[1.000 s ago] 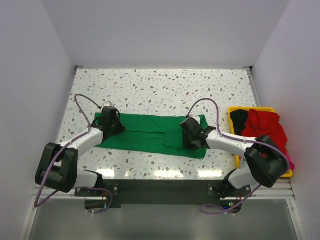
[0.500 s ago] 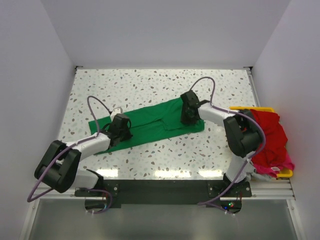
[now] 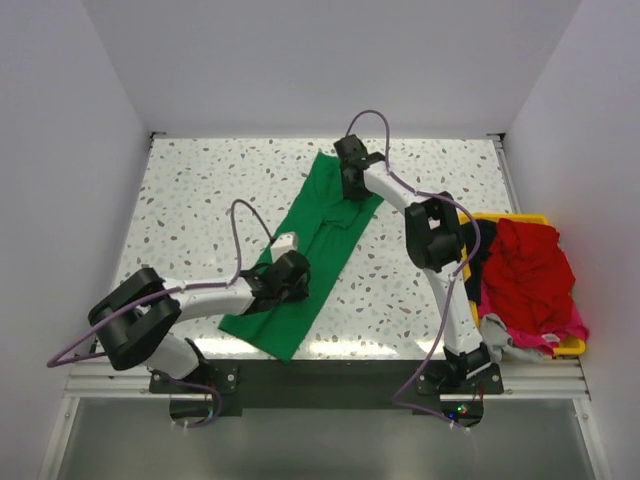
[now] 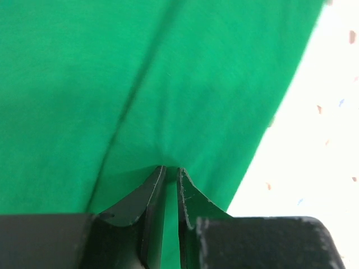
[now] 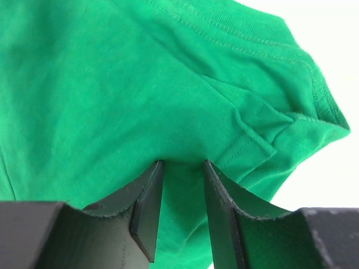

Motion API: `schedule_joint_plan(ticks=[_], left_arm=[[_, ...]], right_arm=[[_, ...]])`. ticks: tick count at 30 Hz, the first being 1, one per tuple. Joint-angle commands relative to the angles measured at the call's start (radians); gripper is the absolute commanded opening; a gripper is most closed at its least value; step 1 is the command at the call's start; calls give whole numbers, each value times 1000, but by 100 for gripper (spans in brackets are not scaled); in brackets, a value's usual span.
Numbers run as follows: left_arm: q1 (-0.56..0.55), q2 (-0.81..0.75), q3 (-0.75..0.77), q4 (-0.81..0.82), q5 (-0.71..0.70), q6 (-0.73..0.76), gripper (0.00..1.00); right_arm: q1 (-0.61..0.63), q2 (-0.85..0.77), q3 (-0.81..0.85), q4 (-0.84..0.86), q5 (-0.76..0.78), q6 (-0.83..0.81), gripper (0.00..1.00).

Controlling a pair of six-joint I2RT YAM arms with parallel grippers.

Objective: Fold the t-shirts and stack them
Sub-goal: Fold the tshirt

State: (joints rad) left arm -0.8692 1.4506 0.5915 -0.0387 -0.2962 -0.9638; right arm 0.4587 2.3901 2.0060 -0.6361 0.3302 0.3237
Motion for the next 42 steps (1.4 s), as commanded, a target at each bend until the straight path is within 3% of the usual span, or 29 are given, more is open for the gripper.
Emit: schedule_joint_plan(ticks=[1,6,8,11,16,21,28,34,42], left_arm=[[-63,98,120,-36,11,-61,19],[-71,140,276,-82,19,-12,23],[-70,113,294,-107,-14,17,26],[-63,67,307,-153,-53,56,29],[-54,-7,278,-201,-80,97,27],[-56,-42,194,-221,-77,119,22],[-83,-42,87,-155,8,143,16],[-139,-13,74,-130,22,128,15],[-156,121,131,-58,71,99,17]], right_arm=[[-9,132,157,-86,-9,-107,40],[-9,199,391,-144,-111,-121,51],[-9,169,416,-148,-138,-120,59],[-9,71,381,-131,-143,-95,63],[-9,-74,225,-97,-186,-14,60],[11,-207,-25,-38,-218,47,48],[31,-255,-242,72,-253,71,46],[31,-148,-213,62,-234,61,45],[24,29,-3,20,-189,29,44]])
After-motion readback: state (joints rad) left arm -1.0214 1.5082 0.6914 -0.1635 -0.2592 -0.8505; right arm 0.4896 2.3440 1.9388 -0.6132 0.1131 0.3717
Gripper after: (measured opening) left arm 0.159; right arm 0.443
